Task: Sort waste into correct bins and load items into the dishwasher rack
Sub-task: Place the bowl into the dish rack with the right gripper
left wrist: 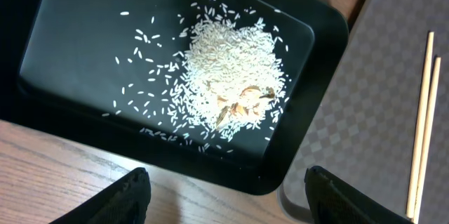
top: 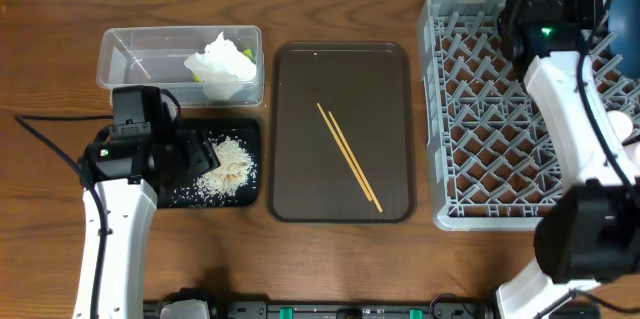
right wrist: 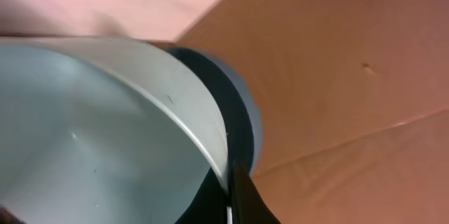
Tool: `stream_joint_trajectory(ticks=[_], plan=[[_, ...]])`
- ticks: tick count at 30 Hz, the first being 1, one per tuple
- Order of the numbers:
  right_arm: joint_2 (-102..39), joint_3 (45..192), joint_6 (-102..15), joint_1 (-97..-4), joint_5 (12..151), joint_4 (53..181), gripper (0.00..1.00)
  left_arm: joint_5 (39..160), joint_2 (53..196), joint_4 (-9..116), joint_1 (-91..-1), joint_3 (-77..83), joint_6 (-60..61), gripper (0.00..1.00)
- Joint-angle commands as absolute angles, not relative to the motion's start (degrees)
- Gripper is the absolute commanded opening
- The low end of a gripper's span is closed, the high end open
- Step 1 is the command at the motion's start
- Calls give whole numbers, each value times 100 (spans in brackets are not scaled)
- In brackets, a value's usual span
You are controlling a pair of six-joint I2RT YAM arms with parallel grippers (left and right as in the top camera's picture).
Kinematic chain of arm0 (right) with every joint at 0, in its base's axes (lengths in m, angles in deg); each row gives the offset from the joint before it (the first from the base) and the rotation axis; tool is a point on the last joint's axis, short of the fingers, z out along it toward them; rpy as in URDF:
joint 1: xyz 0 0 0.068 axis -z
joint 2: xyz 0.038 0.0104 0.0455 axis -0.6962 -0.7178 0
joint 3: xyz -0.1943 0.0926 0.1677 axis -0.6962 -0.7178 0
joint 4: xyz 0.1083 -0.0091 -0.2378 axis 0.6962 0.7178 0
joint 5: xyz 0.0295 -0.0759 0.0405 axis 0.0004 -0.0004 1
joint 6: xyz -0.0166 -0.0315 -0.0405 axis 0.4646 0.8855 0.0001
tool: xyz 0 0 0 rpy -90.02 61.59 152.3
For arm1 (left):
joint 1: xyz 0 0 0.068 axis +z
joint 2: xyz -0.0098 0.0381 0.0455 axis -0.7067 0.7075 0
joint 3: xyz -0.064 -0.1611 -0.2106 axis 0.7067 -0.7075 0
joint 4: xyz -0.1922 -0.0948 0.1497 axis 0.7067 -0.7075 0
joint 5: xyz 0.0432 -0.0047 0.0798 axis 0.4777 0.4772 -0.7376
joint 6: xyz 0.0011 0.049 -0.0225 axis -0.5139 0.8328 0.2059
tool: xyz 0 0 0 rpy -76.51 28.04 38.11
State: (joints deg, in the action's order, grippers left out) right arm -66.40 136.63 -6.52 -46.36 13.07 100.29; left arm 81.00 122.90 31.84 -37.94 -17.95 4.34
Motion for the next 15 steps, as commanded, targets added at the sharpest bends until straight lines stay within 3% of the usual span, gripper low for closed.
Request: stream_joint_trajectory(ticks=[1,6,15], plan=[[-6965,13679,-188,-4422,706,9924,1,8056,12290,3166,-3770,-1701,444,73],[-7486,13679,-147,-4180,0,9586,1,8056,12290,3168,-3770,-1701,444,73],[-7988,13657,-359,-4217,9,9855,1,8056,12290,3173,-3770,-1701,442,73]])
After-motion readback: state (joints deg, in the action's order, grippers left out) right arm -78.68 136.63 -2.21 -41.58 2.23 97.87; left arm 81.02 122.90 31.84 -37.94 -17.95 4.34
